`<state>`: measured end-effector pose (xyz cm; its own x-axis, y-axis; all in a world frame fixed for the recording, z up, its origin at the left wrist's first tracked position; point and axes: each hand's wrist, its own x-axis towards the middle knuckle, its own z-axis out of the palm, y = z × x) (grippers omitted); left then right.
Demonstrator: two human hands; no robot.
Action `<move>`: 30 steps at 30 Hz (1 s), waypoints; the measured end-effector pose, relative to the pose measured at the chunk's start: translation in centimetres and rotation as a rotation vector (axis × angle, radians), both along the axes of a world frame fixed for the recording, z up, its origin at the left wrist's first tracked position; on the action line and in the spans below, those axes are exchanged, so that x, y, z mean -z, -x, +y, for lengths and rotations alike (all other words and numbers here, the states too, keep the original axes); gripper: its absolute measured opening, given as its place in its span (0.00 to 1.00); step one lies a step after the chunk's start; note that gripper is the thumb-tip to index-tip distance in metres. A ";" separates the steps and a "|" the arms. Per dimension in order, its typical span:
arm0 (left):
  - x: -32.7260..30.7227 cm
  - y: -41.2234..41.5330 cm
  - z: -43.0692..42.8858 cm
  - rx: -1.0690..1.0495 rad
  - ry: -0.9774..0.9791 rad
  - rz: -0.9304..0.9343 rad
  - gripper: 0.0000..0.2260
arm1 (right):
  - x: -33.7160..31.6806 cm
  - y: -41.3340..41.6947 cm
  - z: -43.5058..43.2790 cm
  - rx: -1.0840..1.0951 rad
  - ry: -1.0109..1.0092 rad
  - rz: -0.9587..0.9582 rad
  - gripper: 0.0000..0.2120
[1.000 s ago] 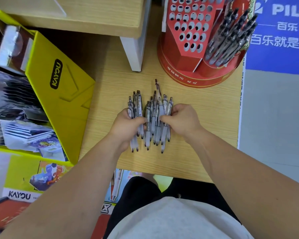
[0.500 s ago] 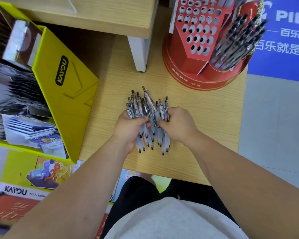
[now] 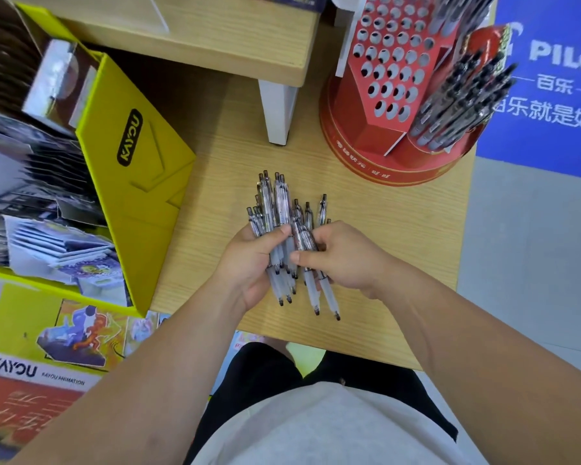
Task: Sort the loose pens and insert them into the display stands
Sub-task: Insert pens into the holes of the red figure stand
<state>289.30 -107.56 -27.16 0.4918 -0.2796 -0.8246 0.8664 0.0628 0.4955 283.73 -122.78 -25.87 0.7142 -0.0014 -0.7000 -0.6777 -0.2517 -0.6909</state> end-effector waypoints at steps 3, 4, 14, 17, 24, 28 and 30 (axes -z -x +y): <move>0.3 -0.4 -0.1 -0.061 -0.007 0.005 0.22 | -0.9 0.0 0.2 0.115 -0.058 0.029 0.15; 0.1 -0.4 -0.1 -0.071 -0.005 0.003 0.23 | -1.4 -0.1 0.3 0.151 -0.047 0.015 0.14; -4.1 -1.7 1.0 0.100 0.158 -0.017 0.18 | -6.8 0.6 1.9 0.382 0.141 -0.112 0.18; -5.7 -1.2 1.0 0.190 0.205 0.000 0.20 | -8.2 1.3 1.4 0.467 0.209 -0.172 0.15; -7.6 0.8 -0.9 0.198 0.305 0.068 0.38 | -10.9 3.1 1.1 0.568 0.160 -0.272 0.07; -9.3 2.2 -2.1 0.192 0.309 0.042 0.35 | -12.3 4.3 -0.3 0.550 0.062 -0.277 0.07; -10.0 2.9 -2.9 0.151 0.302 0.033 0.45 | -12.7 5.0 -1.3 0.540 0.043 -0.295 0.09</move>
